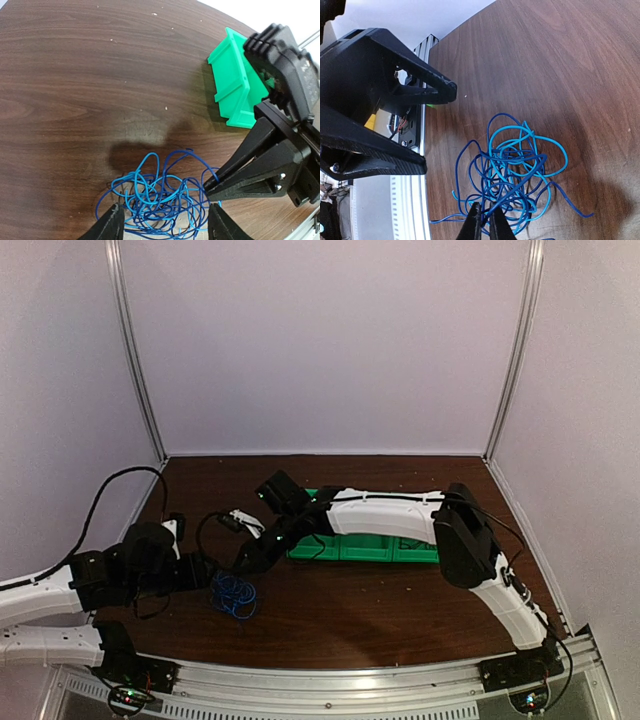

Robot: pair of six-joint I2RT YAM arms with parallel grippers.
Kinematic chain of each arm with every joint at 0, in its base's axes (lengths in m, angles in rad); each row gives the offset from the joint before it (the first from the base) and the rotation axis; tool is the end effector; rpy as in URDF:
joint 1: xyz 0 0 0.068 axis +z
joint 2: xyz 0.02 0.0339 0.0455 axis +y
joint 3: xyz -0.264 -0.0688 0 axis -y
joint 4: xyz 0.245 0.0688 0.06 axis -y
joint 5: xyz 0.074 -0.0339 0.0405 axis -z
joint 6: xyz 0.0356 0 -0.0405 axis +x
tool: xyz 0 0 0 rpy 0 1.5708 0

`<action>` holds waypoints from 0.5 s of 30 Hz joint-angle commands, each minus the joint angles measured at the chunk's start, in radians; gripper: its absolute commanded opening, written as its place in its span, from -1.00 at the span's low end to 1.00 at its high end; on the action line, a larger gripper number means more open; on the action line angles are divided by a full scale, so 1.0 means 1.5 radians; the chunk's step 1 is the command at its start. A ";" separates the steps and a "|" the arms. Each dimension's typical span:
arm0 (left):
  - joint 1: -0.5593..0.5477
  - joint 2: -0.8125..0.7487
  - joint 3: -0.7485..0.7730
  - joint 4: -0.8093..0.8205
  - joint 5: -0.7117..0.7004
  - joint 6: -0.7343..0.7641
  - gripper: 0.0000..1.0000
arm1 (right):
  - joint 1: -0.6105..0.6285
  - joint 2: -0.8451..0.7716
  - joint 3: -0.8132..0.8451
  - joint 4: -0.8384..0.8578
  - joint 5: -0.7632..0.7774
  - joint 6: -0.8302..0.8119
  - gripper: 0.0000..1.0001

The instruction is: Untangle the cables

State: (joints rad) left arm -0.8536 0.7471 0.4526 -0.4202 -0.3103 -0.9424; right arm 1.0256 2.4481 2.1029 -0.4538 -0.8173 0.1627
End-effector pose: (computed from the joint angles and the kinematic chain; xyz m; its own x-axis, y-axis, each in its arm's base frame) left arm 0.1131 -0.1132 0.2085 -0.7112 -0.3566 -0.6059 -0.0157 0.8697 -0.4934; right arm 0.2591 0.4773 0.1853 -0.5042 -0.6176 -0.6035 -0.7774 0.0202 0.6287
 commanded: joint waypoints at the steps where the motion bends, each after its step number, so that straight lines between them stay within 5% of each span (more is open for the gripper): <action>1: 0.005 0.004 -0.009 0.070 0.004 0.040 0.18 | 0.004 -0.043 0.022 -0.003 0.010 -0.030 -0.95; 15: 0.005 -0.119 -0.072 0.371 0.168 0.284 0.29 | 0.008 -0.239 -0.001 -0.074 -0.008 -0.178 -1.00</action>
State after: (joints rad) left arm -0.8524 0.5911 0.3698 -0.0715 -0.1234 -0.6518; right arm 1.0275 2.1860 2.1010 -0.5392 -0.8112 -0.0299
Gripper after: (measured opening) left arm 0.640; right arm 0.009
